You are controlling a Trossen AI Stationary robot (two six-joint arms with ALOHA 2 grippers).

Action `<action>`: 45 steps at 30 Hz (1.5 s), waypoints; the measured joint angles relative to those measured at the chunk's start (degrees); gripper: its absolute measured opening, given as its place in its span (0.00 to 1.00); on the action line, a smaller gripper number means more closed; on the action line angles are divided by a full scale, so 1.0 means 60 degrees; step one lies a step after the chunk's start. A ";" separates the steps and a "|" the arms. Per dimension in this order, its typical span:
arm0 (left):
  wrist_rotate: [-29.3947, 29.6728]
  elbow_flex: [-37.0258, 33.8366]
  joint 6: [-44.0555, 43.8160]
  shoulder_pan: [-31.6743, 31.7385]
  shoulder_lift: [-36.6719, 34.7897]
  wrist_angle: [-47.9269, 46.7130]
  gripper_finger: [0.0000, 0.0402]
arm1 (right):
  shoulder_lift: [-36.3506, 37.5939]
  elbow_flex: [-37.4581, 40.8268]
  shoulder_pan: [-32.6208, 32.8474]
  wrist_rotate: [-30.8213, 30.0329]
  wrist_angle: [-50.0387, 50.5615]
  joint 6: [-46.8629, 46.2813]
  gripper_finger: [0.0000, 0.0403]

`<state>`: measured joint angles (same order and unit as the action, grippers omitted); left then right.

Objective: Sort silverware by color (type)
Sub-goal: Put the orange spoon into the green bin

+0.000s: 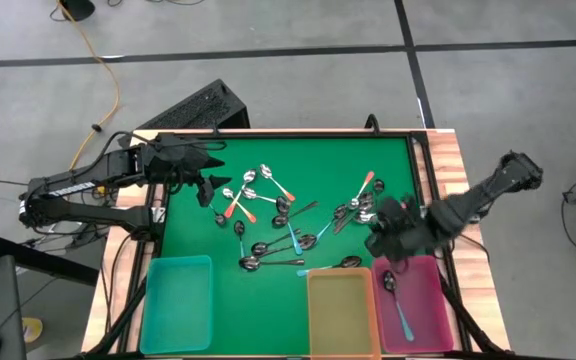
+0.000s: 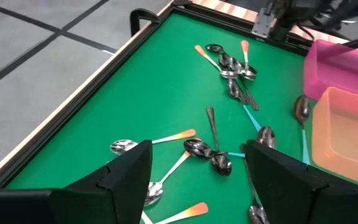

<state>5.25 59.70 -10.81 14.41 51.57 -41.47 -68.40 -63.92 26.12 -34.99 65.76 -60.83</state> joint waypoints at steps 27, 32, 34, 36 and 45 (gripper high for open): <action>-0.0155 0.0011 0.0110 0.0013 -0.0103 -0.0430 0.60 | -0.5044 -0.1615 -0.5721 0.2712 -0.7843 0.9092 0.41; -0.0022 0.0014 0.0114 0.0051 -0.0192 -0.0422 0.60 | -0.6604 -0.2915 -0.5819 0.2890 -0.7893 0.9305 0.42; -0.0007 0.0001 0.0127 0.0081 -0.0221 -0.0549 0.60 | -0.7016 -0.3338 -0.5844 0.3128 -0.7961 0.9419 0.42; -0.0065 0.0011 0.0138 0.0078 -0.0265 -0.0446 0.60 | -0.7465 -0.3839 -0.5916 0.3178 -0.7814 0.9542 0.42; 0.0049 0.0004 0.0111 0.0135 -0.0613 -0.0422 0.60 | -0.8295 -0.4530 -0.6405 0.3837 -0.8062 0.9535 0.42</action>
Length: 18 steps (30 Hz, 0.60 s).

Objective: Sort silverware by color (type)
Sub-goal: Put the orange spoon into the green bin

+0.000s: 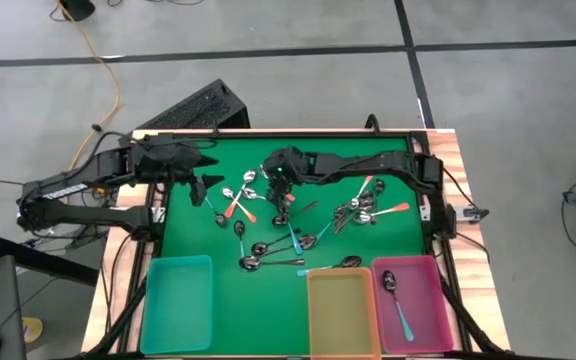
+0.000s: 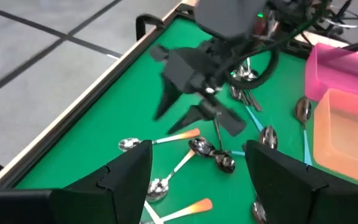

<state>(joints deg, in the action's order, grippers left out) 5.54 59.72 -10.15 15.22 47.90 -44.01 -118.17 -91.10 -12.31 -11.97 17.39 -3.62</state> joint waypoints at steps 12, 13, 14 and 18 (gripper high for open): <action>0.0225 0.0000 -0.0001 -0.0004 -0.0061 0.0101 0.60 | -0.0812 0.0027 -0.0357 0.0518 -0.0140 -0.0347 0.42; 0.0225 0.0000 -0.0001 -0.0004 -0.0058 0.0101 0.60 | -0.0863 0.0035 -0.0388 0.0519 -0.0134 -0.0386 0.42; 0.0225 0.0000 -0.0001 -0.0004 -0.0054 0.0101 0.60 | -0.0874 0.0059 -0.0419 0.0558 0.0062 -0.0393 0.42; 0.0222 0.0000 -0.0005 -0.0007 -0.0058 0.0101 0.60 | -0.1246 0.0032 -0.0526 0.0550 -0.0108 -0.0512 0.42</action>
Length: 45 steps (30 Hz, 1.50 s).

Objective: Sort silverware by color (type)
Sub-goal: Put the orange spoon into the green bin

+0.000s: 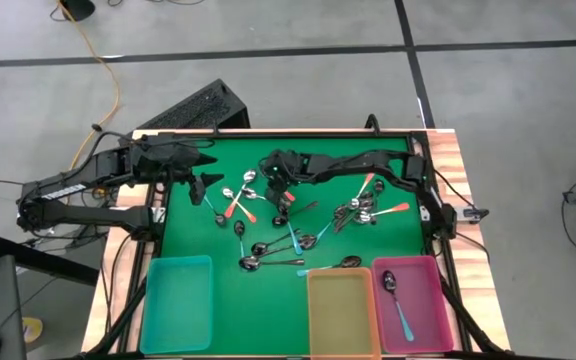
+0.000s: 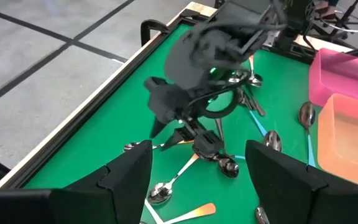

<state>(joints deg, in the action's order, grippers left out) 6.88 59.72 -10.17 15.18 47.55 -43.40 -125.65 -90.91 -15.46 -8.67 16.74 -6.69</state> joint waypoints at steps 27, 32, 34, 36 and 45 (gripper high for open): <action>0.0043 0.0000 -0.0023 0.0013 0.0004 0.0058 0.60 | -0.0196 0.0021 -0.0029 -0.0537 0.0099 -0.0329 0.40; 0.0043 0.0000 -0.0025 0.0011 0.0004 0.0062 0.60 | -0.0196 0.0021 -0.0029 -0.0534 0.0125 -0.0340 0.48; 0.0043 0.0000 -0.0025 0.0011 0.0004 0.0062 0.60 | -0.0196 0.0021 -0.0029 -0.0537 0.0136 -0.0337 0.51; 0.0042 0.0000 -0.0025 0.0012 0.0004 0.0062 0.60 | -0.0196 0.0021 -0.0029 -0.0550 0.0132 -0.0337 0.52; -0.0030 0.0000 -0.0026 0.0014 0.0004 0.0062 0.60 | -0.0196 0.0021 -0.0025 -0.0614 0.0204 -0.0311 0.50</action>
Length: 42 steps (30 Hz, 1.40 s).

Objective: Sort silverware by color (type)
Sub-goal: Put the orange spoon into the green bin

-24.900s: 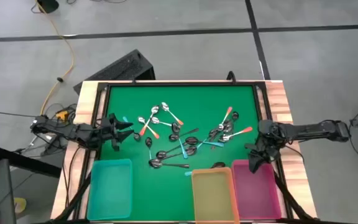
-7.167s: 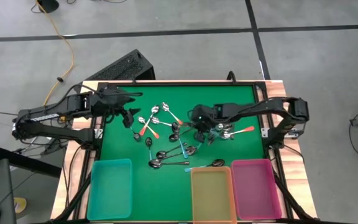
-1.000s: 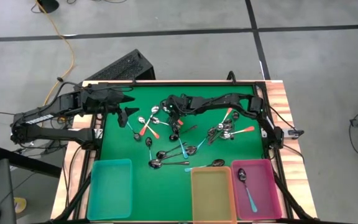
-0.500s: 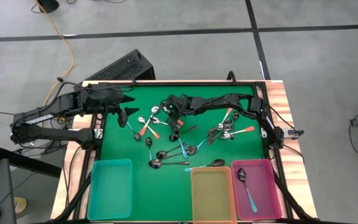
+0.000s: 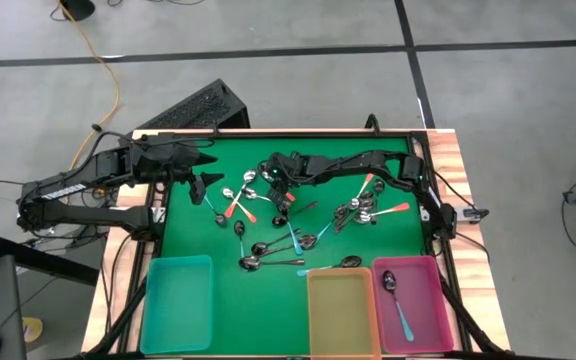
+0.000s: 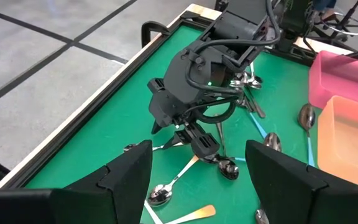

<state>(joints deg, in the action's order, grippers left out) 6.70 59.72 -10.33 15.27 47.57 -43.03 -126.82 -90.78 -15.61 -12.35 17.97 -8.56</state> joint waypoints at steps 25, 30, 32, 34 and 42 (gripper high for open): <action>-0.0153 0.0000 0.0000 -0.0001 0.0007 -0.0215 0.60 | 0.0004 0.0000 0.0077 -0.0176 0.0658 -0.0081 0.40; -0.0153 0.0000 0.0000 -0.0002 0.0004 -0.0215 0.60 | 0.0004 0.0000 0.0090 -0.0124 0.0744 -0.0166 0.23; -0.0153 0.0000 0.0000 -0.0004 0.0004 -0.0215 0.60 | 0.0004 0.0000 0.0087 -0.0037 0.0748 -0.0228 0.15; -0.0153 0.0000 0.0000 -0.0002 0.0007 -0.0215 0.60 | 0.0004 0.0000 0.0087 0.0013 0.0752 -0.0274 0.08; -0.0153 0.0000 0.0000 0.0000 0.0006 -0.0222 0.60 | 0.0040 0.0000 0.0098 0.0265 0.0678 -0.0608 0.01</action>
<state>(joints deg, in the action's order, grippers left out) 5.78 59.72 -10.33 15.27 47.61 -44.36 -126.58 -90.78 -15.03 -10.76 22.03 -12.20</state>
